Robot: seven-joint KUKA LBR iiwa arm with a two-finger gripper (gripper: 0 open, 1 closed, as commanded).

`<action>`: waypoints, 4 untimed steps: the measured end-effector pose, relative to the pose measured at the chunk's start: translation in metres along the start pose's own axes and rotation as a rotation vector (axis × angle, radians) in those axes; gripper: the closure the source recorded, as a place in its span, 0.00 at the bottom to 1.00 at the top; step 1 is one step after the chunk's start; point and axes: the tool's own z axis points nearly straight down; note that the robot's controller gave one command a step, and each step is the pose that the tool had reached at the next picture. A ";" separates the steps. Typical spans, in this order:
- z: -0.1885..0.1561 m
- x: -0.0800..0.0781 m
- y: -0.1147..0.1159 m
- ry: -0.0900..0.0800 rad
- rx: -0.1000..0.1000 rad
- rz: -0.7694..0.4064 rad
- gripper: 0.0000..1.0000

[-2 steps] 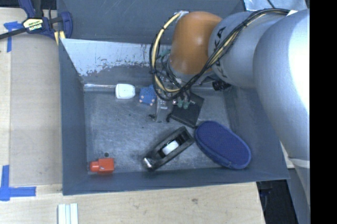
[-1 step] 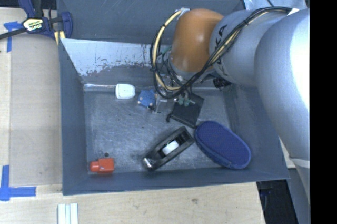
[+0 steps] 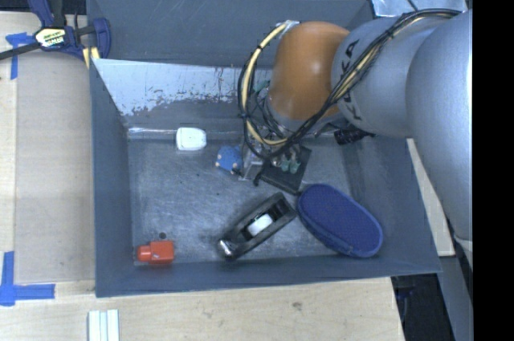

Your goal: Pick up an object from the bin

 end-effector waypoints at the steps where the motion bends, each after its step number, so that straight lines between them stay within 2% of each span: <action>1: -0.045 0.021 -0.009 0.003 0.001 -0.020 1.00; 2: -0.043 0.021 -0.009 0.006 0.001 -0.020 0.00; 3: 0.019 -0.018 0.038 0.002 -0.001 -0.391 0.00; 4: 0.017 -0.019 0.037 0.000 -0.001 -0.388 1.00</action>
Offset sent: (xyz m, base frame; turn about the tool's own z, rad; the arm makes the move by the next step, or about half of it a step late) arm -0.0231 -0.0057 0.0423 -0.0206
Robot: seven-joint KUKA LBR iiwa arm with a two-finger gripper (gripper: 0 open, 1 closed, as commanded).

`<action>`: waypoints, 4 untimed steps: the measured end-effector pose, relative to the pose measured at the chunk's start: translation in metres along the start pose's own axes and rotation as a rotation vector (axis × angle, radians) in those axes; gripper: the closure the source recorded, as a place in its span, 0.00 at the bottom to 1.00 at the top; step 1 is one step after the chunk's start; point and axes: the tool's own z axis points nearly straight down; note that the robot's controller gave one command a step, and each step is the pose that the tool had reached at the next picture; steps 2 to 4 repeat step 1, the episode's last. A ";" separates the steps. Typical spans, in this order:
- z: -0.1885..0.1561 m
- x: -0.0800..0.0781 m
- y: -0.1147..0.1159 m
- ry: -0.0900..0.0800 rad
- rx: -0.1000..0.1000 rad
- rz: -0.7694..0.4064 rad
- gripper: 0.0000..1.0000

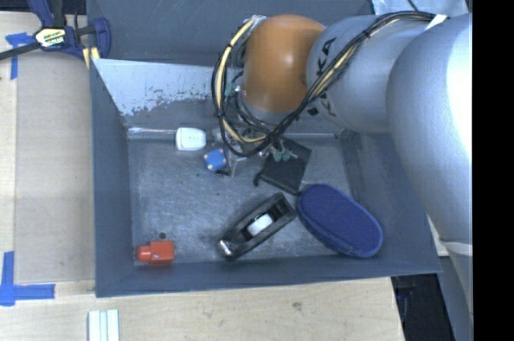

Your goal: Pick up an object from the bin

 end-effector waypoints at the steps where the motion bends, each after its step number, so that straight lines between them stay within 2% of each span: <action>1: -0.129 0.000 0.033 -0.007 0.000 0.011 1.00; 4: -0.129 0.000 0.033 -0.007 0.000 0.011 1.00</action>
Offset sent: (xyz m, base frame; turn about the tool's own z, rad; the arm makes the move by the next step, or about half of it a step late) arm -0.0119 0.0308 0.1225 0.0124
